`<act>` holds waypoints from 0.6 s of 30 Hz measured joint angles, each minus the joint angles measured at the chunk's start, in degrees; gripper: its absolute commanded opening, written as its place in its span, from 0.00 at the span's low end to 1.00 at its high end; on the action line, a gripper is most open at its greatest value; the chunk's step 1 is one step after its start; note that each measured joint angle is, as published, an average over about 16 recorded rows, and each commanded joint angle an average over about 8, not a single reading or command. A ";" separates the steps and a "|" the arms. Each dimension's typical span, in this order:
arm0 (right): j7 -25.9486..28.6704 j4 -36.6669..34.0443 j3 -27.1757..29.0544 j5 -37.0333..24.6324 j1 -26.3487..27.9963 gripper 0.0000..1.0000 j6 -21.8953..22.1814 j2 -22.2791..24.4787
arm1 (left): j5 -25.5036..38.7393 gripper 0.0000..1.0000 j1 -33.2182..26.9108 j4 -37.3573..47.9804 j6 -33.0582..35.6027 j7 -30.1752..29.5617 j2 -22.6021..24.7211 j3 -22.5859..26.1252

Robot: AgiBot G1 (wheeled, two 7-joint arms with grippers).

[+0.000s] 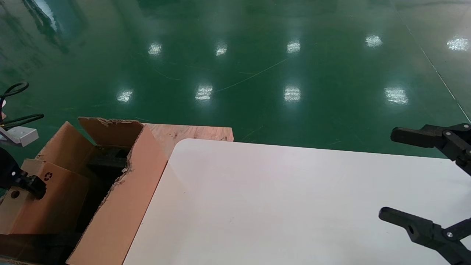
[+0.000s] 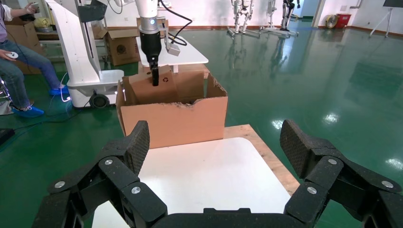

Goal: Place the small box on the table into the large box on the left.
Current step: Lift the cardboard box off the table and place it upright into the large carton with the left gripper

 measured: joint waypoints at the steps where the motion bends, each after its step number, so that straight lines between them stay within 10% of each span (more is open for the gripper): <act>1: 0.00 0.00 0.00 0.00 0.00 1.00 0.00 0.00 | -0.15 0.00 0.16 0.23 0.15 0.10 -0.06 -0.09; 18: 0.00 0.00 0.00 0.00 0.00 1.00 0.00 0.00 | -1.43 0.00 3.21 3.87 -4.26 0.27 -2.46 -0.92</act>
